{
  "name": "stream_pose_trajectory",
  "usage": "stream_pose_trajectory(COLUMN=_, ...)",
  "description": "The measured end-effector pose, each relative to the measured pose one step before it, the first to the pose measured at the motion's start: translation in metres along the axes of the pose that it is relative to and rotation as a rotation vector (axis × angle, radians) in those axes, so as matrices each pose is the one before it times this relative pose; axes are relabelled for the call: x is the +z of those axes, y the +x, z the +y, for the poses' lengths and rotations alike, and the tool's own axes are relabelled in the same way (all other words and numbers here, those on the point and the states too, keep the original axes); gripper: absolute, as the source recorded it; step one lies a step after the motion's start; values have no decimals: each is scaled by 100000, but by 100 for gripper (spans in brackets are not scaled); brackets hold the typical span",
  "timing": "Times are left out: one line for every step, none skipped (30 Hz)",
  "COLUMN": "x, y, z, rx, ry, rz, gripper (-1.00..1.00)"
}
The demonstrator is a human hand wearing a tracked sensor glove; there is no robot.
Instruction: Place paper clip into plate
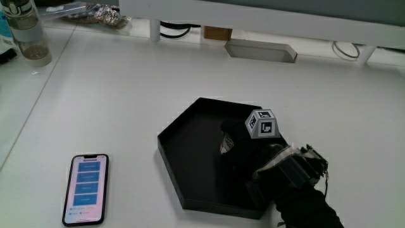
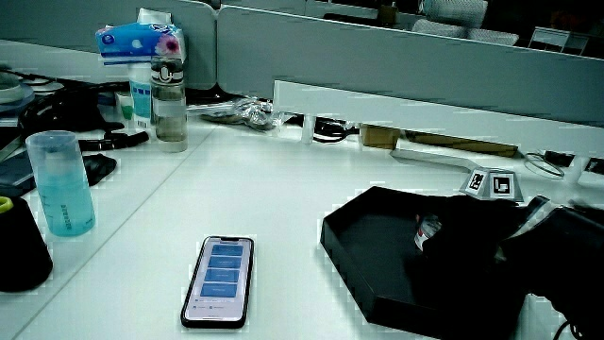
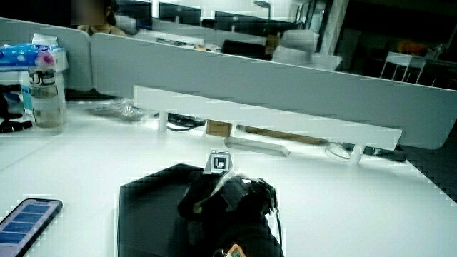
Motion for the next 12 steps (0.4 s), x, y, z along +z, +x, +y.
stream_pose_trajectory(x=52, y=164, z=-48, rx=1016, ry=96, rz=1708, gripper=-100)
stream_pose_trajectory(x=191, y=64, z=-244, rx=428, ry=1845, rz=59, gripper=-100)
stream_pose_trajectory(x=136, y=119, z=-41, rx=1874, ry=401, rz=654, gripper=-100)
stream_pose_trajectory(x=284, y=179, z=-304, rx=2185, ry=831, rz=2433, gripper=-100)
stream_pose_trajectory(x=363, y=294, z=-509, rx=1877, ry=7445, rz=3826, gripper=-100)
stream_pose_trajectory(x=851, y=20, z=-1016, rx=173, ry=12971, rz=337, gripper=-100)
stream_pose_trajectory(x=772, y=73, z=-601, rx=590, ry=8045, rz=458, gripper=-100)
stream_pose_trajectory(x=1071, y=-104, z=-564, rx=-1786, ry=6074, rz=-1371, gripper=-100)
stream_pose_trajectory(x=354, y=112, z=180, rx=208, ry=-3287, rz=104, gripper=-100)
stream_pose_trajectory(x=361, y=-8, z=-26, rx=227, ry=-2718, rz=-593, gripper=-100)
stream_pose_trajectory(x=78, y=37, z=27, rx=-236, ry=-2574, rz=323, gripper=-100)
stream_pose_trajectory(x=46, y=-40, z=-104, rx=497, ry=567, rz=37, gripper=-100)
